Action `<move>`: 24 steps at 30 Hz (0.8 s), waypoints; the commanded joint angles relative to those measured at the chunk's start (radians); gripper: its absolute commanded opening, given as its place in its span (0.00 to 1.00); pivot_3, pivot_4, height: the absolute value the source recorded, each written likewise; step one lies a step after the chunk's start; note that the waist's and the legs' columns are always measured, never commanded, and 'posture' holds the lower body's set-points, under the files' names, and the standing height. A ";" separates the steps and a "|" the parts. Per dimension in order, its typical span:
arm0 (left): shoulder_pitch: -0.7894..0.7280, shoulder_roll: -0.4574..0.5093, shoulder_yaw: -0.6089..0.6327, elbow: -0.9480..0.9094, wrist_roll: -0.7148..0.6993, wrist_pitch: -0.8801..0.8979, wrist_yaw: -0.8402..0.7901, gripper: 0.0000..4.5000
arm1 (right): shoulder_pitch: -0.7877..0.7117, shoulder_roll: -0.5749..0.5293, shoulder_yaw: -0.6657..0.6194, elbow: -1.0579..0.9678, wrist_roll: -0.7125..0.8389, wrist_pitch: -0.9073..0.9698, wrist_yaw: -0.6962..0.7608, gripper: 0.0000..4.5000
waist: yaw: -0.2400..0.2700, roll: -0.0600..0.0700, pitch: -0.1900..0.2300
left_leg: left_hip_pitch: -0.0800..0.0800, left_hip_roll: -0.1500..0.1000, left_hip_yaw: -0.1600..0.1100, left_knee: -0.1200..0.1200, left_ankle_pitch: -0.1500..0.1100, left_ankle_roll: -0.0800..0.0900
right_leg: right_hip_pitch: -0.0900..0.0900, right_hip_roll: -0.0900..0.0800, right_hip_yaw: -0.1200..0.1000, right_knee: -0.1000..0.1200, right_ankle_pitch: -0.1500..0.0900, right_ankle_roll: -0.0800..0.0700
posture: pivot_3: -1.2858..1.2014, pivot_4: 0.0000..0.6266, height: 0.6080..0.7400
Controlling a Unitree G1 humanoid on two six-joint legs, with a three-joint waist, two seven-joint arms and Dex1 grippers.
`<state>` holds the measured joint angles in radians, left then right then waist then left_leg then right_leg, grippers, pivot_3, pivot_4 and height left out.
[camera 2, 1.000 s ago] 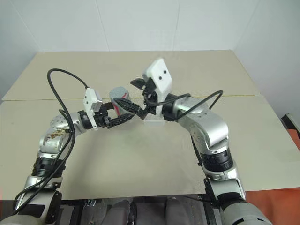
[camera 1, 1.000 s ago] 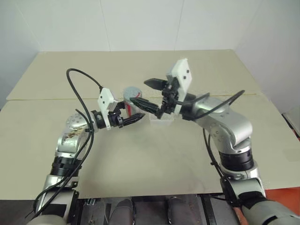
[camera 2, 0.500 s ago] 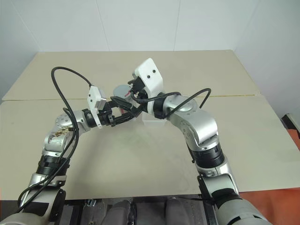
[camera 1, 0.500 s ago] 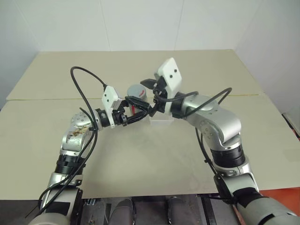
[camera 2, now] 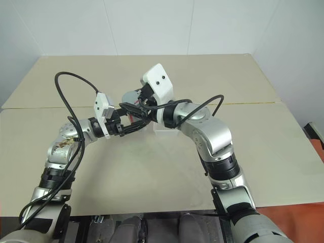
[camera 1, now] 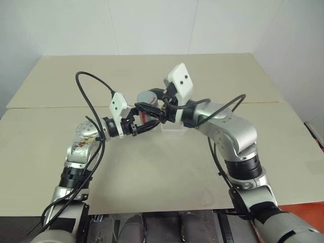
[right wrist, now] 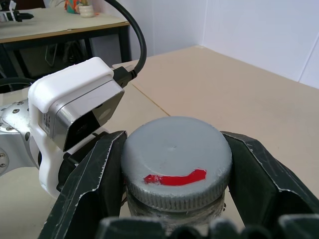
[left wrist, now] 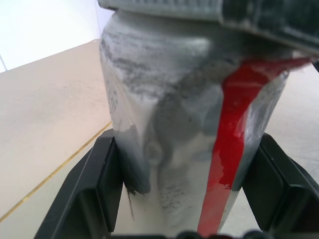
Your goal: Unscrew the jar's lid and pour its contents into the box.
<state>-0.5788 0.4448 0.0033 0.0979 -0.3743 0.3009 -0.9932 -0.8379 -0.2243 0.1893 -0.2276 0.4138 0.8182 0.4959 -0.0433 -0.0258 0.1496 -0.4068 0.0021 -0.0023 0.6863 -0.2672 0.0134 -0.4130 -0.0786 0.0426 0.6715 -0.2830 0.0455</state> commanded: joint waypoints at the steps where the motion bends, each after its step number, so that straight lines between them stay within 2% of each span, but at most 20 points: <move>1: -0.014 0.006 0.002 -0.025 -0.014 -0.023 -0.018 0.66 | -0.024 -0.002 -0.024 -0.026 0.003 0.000 0.000 0.62 | 0.000 0.000 0.000 | 0.000 0.000 0.000 0.000 0.000 0.000 | 0.000 0.000 0.000 0.000 0.000 0.000 | 0.52 0.24 1.00; 6: -0.010 0.011 0.001 -0.026 -0.025 -0.019 -0.038 0.66 | -0.018 -0.011 -0.032 -0.031 0.021 -0.001 0.025 0.62 | 0.000 0.000 0.000 | 0.000 0.000 0.000 0.000 0.000 0.000 | 0.000 0.000 0.000 0.000 0.000 0.000 | 0.52 0.24 1.00; 12: -0.001 0.051 0.002 -0.037 -0.073 -0.004 -0.151 0.66 | 0.000 -0.056 -0.050 -0.043 0.090 -0.026 0.151 0.62 | 0.000 0.000 0.000 | 0.000 0.000 0.000 0.000 0.000 0.000 | 0.000 0.000 0.000 0.000 0.000 0.000 | 0.52 0.24 1.00; 24: -0.042 0.140 -0.008 -0.036 -0.248 0.102 -0.495 0.66 | 0.003 -0.177 -0.078 0.021 0.284 -0.123 0.615 0.62 | 0.000 0.000 0.000 | 0.001 0.001 0.000 0.000 0.000 0.000 | 0.002 0.001 0.000 -0.002 0.000 0.000 | 0.52 0.24 1.00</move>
<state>-0.5919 0.5653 -0.0380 0.0569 -0.5670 0.3861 -1.4549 -0.8203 -0.3825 0.1410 -0.1987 0.6511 0.7199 1.0254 -0.0431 -0.0258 0.1496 -0.4060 0.0029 -0.0022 0.6863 -0.2673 0.0137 -0.4105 -0.0778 0.0422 0.6681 -0.2830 0.0455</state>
